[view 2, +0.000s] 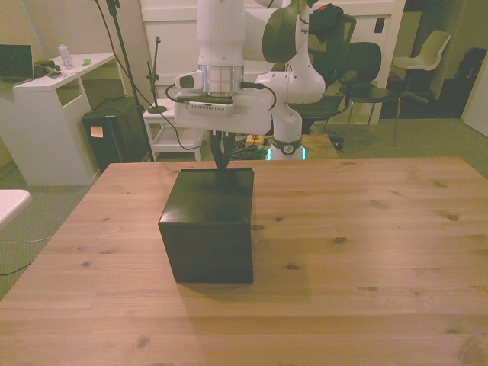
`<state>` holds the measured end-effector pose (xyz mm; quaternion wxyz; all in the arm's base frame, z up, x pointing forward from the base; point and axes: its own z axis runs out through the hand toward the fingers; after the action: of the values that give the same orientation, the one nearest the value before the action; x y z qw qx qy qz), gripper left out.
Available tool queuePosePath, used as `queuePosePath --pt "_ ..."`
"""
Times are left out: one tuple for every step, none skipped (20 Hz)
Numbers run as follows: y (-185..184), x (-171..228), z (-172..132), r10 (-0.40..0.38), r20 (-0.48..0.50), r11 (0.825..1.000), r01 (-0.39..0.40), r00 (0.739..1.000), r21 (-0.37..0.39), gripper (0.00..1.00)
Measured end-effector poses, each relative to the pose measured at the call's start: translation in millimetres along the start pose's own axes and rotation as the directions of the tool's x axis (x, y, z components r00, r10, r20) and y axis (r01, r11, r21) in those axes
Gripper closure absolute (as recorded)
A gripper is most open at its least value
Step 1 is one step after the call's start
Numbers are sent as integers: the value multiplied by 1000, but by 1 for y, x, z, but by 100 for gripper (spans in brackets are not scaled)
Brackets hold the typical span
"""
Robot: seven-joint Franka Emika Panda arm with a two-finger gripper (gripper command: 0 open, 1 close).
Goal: Close the top drawer
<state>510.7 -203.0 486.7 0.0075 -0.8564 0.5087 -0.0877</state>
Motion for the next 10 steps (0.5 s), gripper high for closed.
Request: queuePosePath --pt "0 1 0 0 -1 1000 0 1000 0 100" --pt "1 3 0 1 -2 1000 -1 1000 0 100" --pt "1 5 -1 1 -4 1000 -1 1000 1 100" --pt "1 7 -2 1 -6 1000 -1 1000 2 100" --pt "1 8 -2 2 -8 1000 -2 1000 3 100" --pt "2 10 -3 2 -10 1000 -1 1000 4 100" --pt "1 11 -3 1 -11 1000 0 1000 4 100" --pt "1 11 -3 -1 -11 1000 1 1000 4 100" --pt "1 11 -3 -2 -11 1000 2 1000 4 100" --pt "0 10 -3 -3 -11 1000 3 1000 4 100"
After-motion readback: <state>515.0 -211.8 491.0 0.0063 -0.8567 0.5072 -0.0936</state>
